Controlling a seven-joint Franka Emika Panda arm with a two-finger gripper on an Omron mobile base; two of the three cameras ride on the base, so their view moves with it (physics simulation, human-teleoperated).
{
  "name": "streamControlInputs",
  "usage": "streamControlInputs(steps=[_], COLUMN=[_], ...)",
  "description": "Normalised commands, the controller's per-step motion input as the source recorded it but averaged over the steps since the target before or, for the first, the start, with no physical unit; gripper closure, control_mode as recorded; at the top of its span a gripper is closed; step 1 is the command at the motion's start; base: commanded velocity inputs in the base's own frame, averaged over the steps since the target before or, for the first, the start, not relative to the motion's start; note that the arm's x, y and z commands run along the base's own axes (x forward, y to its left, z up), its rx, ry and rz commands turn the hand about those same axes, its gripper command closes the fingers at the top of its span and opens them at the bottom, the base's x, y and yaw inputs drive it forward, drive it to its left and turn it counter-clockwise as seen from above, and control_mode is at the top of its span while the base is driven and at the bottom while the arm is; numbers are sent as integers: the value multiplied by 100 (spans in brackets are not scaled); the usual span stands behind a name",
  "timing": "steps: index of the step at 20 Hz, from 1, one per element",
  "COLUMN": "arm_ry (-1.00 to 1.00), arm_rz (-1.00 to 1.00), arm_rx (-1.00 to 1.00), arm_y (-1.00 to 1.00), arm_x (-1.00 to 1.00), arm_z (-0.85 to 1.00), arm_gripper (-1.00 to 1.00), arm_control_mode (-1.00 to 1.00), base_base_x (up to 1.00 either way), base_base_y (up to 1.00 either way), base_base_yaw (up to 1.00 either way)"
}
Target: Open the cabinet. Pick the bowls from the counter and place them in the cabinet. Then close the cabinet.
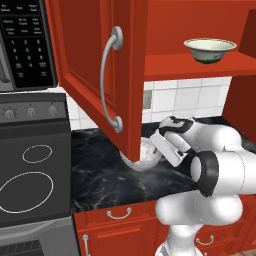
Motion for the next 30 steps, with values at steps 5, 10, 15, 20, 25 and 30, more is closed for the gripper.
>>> streamControlInputs(steps=[5, 10, 15, 20, 25, 30], arm_ry=[-13, -37, -33, -14, 0, -1], arm_rz=[0, 0, 1, 0, 0, -3], arm_rx=[0, 0, 0, 0, 0, 0], arm_y=[-7, -4, 0, 0, -14, -5], arm_x=[-81, -99, -81, -81, -64, -54], arm_z=[24, 62, 78, 55, 64, 84], arm_gripper=[100, 100, 100, 100, 100, 100], arm_control_mode=[-100, -100, -100, -100, -100, -100], base_base_x=[0, 0, 0, 0, 0, 0], base_base_y=[0, 0, 0, 0, 0, 0], base_base_yaw=[0, 0, 0, 0, 0, 0])
